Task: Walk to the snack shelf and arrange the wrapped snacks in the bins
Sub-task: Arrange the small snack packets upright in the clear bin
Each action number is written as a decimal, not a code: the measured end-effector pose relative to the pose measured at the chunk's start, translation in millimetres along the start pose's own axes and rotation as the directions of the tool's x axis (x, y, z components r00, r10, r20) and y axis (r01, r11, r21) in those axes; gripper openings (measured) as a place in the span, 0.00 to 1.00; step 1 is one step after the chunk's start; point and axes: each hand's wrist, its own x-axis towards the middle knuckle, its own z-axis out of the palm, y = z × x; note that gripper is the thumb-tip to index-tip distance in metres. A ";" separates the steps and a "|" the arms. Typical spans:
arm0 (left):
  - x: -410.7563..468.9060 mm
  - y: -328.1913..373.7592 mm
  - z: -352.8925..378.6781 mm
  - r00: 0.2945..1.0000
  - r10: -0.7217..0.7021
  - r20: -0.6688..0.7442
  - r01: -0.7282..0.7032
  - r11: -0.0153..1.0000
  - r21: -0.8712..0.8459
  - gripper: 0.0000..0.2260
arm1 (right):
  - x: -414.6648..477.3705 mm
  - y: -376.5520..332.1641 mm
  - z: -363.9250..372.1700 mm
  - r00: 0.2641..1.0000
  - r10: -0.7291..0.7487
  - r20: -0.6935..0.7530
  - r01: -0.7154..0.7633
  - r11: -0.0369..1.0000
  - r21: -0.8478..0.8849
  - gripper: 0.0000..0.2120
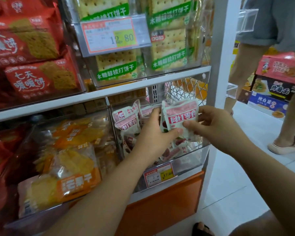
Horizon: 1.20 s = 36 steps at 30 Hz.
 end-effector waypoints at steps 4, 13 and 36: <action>20.5 -8.1 20.7 0.986 -0.075 0.152 0.031 0.961 0.274 0.20 | 4.7 27.2 -5.7 0.996 0.072 0.052 -0.063 0.984 -0.166 0.24; 37.6 -11.9 27.4 0.797 -0.342 0.498 0.166 0.916 0.365 0.25 | 5.0 37.0 -0.8 0.970 -0.101 0.223 0.207 0.826 -0.525 0.25; 91.2 -30.3 -8.6 0.881 -0.397 0.257 0.039 0.602 0.798 0.13 | 20.5 46.1 -13.4 0.896 0.076 0.438 0.141 0.886 -0.442 0.16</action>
